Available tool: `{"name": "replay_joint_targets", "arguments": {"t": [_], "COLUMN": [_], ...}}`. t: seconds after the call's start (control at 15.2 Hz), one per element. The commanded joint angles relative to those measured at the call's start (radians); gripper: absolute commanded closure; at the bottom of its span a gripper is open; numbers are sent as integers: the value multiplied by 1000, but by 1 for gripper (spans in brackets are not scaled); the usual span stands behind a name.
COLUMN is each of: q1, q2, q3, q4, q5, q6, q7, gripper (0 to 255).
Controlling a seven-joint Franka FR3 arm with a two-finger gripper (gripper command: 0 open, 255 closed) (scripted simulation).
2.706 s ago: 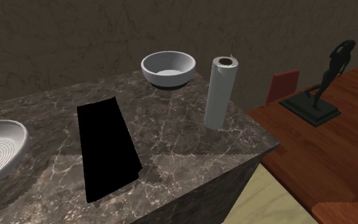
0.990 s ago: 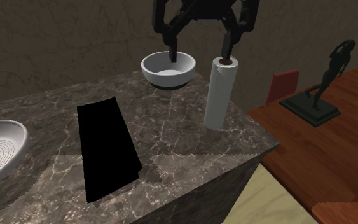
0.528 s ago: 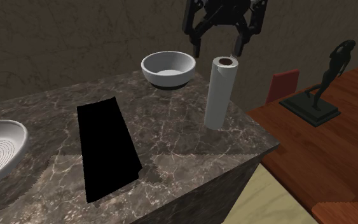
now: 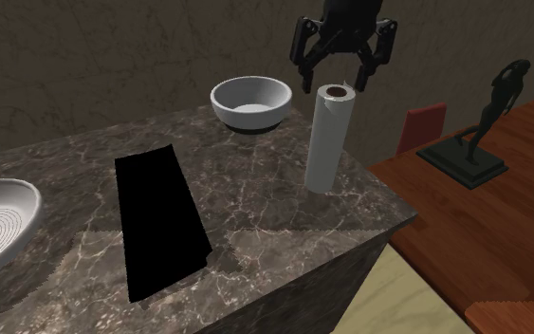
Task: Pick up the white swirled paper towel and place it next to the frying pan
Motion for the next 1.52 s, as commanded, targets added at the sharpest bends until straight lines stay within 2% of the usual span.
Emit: {"name": "replay_joint_targets", "arguments": {"t": [0.0,0.2,0.66,0.73,1.32,1.45], "q1": [1,2,2,2,2,2], "q2": [8,14,14,14,14,7], "q3": [2,3,3,3,3,2], "q4": [-14,-40,-40,-40,-40,-23], "q5": [3,6,6,6,6,3], "q6": [22,54,54,54,54,30], "q7": [-1,-4,-4,-4,-4,-1], "gripper": [0,0,0,255,255,255]}}
